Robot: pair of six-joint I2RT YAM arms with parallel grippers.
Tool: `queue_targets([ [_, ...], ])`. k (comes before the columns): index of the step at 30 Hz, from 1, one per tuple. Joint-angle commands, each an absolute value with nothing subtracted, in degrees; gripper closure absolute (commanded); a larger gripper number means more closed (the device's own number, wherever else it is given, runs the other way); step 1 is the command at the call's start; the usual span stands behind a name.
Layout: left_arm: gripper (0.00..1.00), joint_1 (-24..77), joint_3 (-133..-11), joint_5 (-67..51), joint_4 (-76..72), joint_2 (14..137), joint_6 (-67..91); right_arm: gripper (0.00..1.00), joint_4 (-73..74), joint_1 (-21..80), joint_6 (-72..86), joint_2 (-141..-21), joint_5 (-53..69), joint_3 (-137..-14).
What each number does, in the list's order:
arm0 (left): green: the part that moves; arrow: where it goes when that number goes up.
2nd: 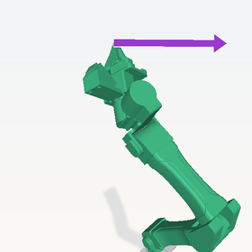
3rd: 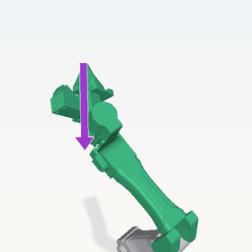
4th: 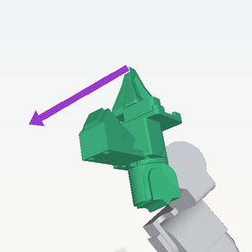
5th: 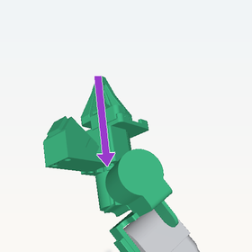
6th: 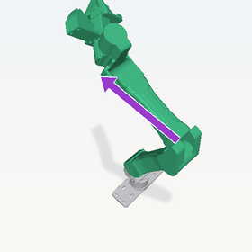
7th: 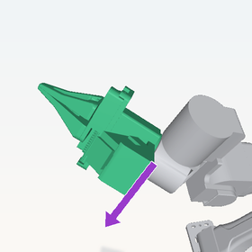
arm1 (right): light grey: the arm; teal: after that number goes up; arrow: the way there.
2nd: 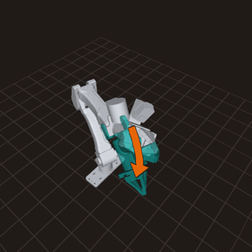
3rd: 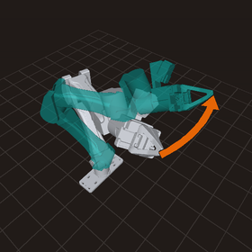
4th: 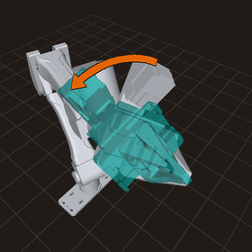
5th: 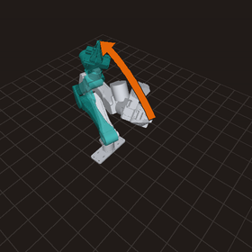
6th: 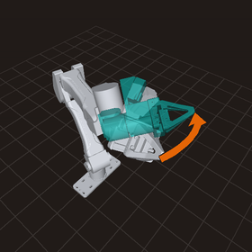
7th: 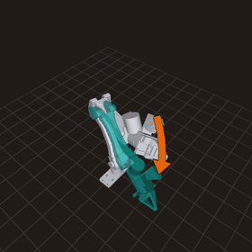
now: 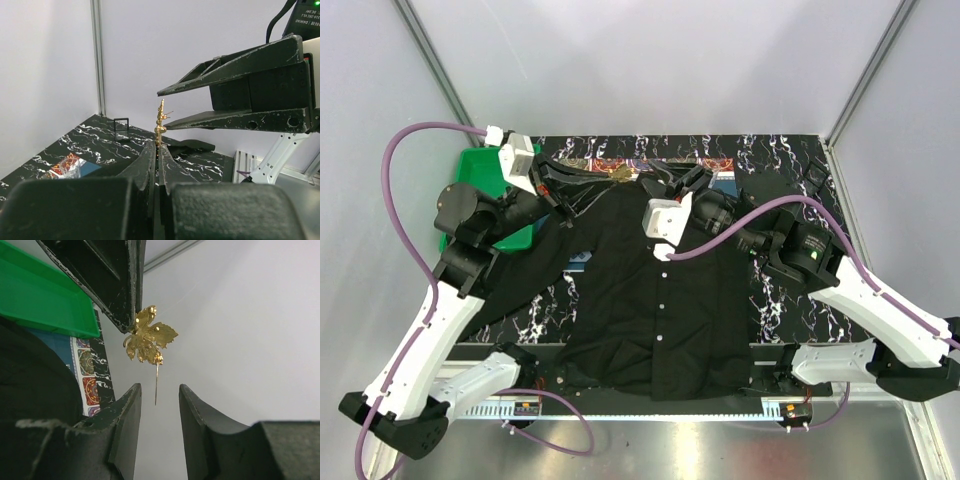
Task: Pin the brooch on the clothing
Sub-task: Open the brooch.
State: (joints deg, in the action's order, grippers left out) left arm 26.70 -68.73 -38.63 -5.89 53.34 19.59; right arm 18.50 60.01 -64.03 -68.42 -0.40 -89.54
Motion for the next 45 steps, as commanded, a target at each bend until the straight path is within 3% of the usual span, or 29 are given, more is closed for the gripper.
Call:
queue_targets([
  [1,1.00,26.63,-68.12,-37.61,-7.56,52.82,22.06,0.58,16.35,60.12,-63.54,-68.55,-1.32,-91.85],
  [15,1.00,26.72,-68.73,-38.50,-7.91,53.17,23.29,0.72,17.23,60.20,-66.01,-69.96,-0.44,-92.20],
  [20,1.00,26.72,-68.56,-38.58,-7.73,53.17,23.12,1.00,16.17,60.12,-65.66,-70.40,-0.88,-92.55],
  [23,1.00,26.72,-68.64,-40.25,-7.65,53.44,23.20,1.00,15.82,60.12,-65.04,-70.58,-1.14,-92.64],
  [27,0.59,26.63,-68.20,-39.74,-6.77,53.27,24.08,1.00,15.91,60.12,-63.11,-70.40,-1.58,-92.90],
  [32,0.34,26.54,-67.41,-40.16,-8.96,53.00,26.19,1.00,16.08,60.12,-61.70,-70.05,-1.23,-92.46],
  [37,0.27,25.49,-67.41,-43.31,-13.42,54.40,32.07,1.00,16.26,60.12,-61.00,-69.00,-0.09,-91.41],
  [42,0.41,25.22,-67.15,-48.43,-18.80,56.33,38.14,1.00,16.52,60.03,-60.38,-68.56,2.37,-91.23],
  [45,0.42,25.05,-67.67,-49.48,-19.42,57.48,39.28,1.00,16.61,60.12,-59.94,-68.29,3.43,-90.79],
])
